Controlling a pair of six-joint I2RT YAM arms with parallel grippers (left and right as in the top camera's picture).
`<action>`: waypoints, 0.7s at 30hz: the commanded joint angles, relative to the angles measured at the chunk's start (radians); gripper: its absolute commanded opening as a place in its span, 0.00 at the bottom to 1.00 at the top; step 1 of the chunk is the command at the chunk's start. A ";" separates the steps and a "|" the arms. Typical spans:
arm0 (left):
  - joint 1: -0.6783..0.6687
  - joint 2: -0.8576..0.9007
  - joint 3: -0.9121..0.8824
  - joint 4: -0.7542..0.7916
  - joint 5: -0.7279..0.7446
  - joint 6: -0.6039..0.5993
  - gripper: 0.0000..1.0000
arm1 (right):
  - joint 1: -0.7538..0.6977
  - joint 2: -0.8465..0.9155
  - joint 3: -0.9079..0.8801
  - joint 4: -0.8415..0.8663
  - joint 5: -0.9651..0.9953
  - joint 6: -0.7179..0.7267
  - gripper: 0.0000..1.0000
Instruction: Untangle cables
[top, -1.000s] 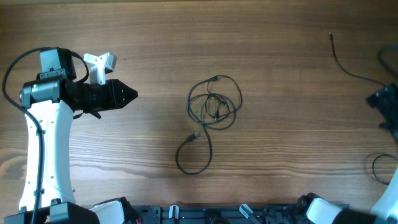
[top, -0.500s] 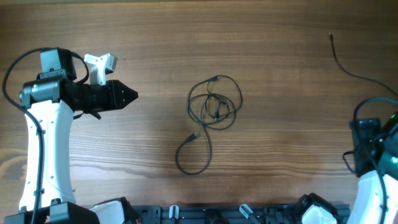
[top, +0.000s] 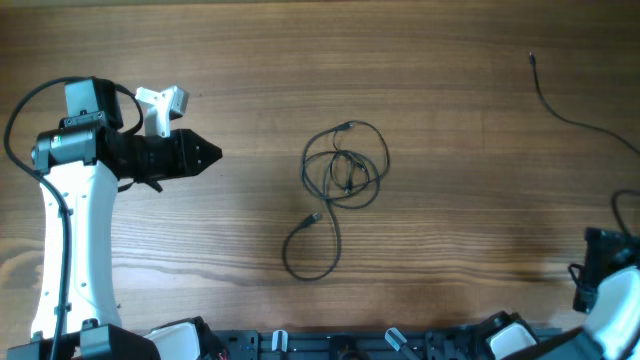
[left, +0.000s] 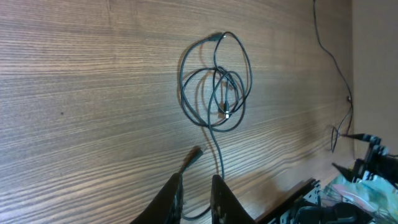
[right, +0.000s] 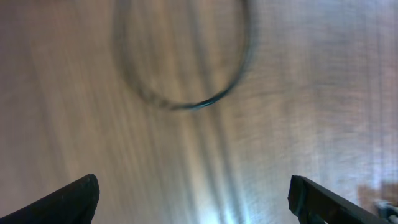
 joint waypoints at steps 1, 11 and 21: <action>-0.004 -0.017 0.005 -0.001 0.002 0.027 0.17 | -0.084 0.098 -0.006 0.034 -0.082 0.014 0.99; -0.004 -0.017 0.005 -0.013 0.002 0.027 0.17 | -0.100 0.252 -0.006 0.207 -0.113 0.100 1.00; -0.004 -0.017 0.005 -0.023 0.002 0.026 0.18 | -0.100 0.317 -0.006 0.336 -0.094 0.190 0.77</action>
